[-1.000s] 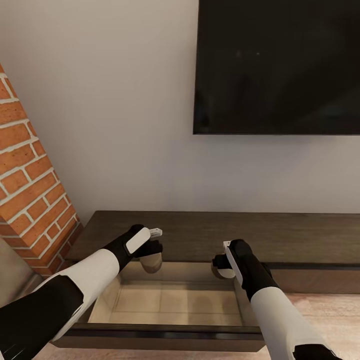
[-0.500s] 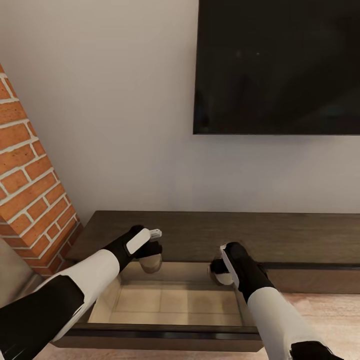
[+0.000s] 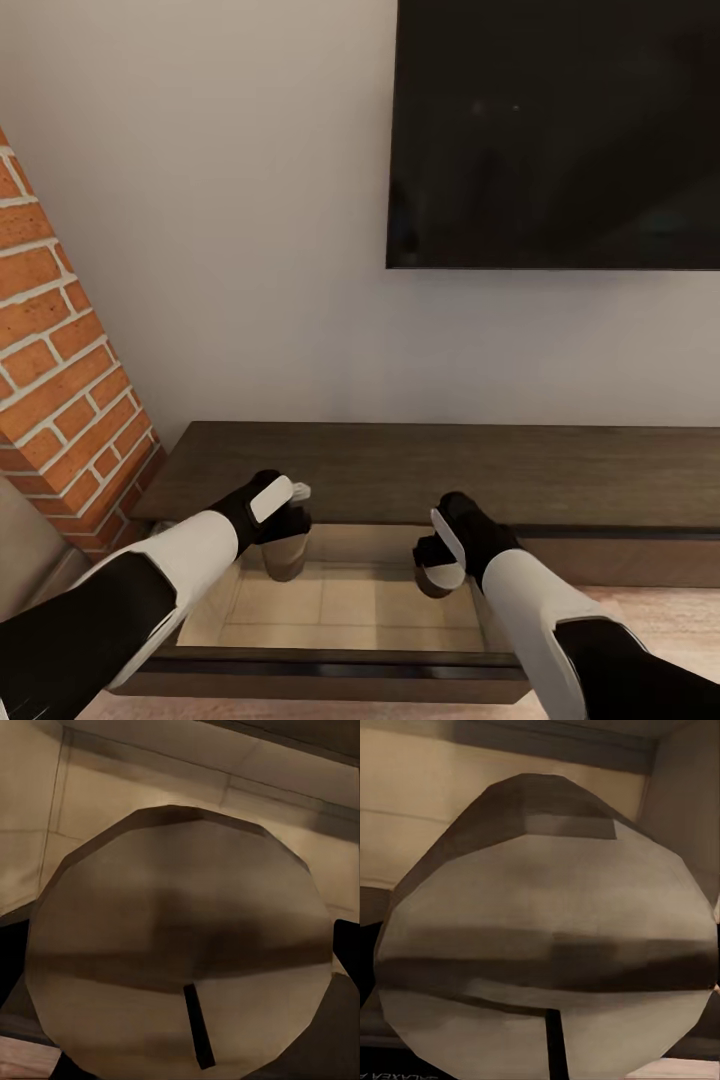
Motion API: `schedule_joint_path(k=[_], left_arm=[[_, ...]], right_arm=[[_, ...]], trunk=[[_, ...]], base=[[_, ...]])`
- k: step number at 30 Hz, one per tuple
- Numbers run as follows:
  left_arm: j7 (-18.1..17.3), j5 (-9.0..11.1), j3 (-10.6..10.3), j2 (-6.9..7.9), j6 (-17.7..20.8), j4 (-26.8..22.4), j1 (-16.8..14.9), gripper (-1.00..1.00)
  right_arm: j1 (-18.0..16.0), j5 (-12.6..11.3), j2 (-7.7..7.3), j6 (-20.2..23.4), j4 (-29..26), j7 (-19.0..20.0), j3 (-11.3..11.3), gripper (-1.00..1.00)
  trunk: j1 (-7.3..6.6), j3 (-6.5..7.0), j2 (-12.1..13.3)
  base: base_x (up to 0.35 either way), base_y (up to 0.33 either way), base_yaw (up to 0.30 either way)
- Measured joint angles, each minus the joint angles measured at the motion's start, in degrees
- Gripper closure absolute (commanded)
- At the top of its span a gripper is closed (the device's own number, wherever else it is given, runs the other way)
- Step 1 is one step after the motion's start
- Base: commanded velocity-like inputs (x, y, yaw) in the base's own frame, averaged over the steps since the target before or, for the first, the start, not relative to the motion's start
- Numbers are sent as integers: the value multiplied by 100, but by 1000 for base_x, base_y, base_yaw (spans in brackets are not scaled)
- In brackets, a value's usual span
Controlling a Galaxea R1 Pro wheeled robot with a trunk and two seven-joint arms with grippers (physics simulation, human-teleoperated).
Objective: Place each of the two pumpkins and all three candles from the living room inside a cabinet in the living room (use any cabinet), then make sure every cabinet is closed, and position the cauldron so it is next to a table in the living room.
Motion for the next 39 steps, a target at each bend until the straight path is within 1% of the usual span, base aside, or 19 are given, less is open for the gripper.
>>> schedule_joint_path(k=[5,7,9,11,13,17,22,36,39], left_arm=[[0,-4,-1,-91,-157,344,24,100],[0,17,13,-136,-217,426,36,100],[-7,3,-1,-142,-233,453,43,100],[-29,5,8,-133,-245,449,44,100],[-178,16,19,-108,-278,440,44,100],[-214,50,14,-101,-280,410,38,100],[-203,71,16,-125,-224,359,36,100],[-202,69,20,-134,-228,359,36,100],[-192,68,18,-131,-208,367,36,100]], right_arm=[[-1,19,-51,-39,345,-8,-23,100],[2,10,-62,-211,487,-9,-32,100],[3,-22,-34,-321,630,-14,-33,100],[2,32,-29,-332,659,-17,-17,100],[6,11,-13,-341,665,-10,-26,100],[7,35,-17,-341,657,-4,-21,100],[7,41,-16,-347,639,5,-20,100],[7,47,-9,-463,624,25,-21,100],[7,51,-16,-546,622,26,-20,100]], trunk=[[0,0,0],[0,0,0],[0,0,0],[0,0,0],[0,0,0],[0,0,0],[109,-89,-199],[417,-341,-760],[483,-394,-881]], base=[[0,0,0],[0,0,0],[0,0,0],[0,0,0],[0,0,0],[0,0,0],[0,0,0],[0,0,0],[0,0,0]])
